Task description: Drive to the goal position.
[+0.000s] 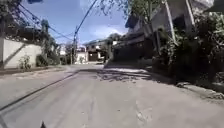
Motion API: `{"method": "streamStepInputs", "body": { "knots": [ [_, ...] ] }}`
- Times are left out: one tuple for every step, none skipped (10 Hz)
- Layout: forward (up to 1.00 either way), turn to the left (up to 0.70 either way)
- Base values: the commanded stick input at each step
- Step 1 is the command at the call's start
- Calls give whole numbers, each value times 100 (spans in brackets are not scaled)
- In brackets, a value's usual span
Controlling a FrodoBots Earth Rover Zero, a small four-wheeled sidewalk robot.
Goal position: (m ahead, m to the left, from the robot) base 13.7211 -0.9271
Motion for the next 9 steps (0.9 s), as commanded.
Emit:
{"method": "streamStepInputs", "body": {
  "knots": [
    [100,2],
    [100,15],
    [100,-9],
    [100,-10],
    [100,17],
    [100,17],
    [100,17],
    [100,10],
    [100,-13]
  ]
}}
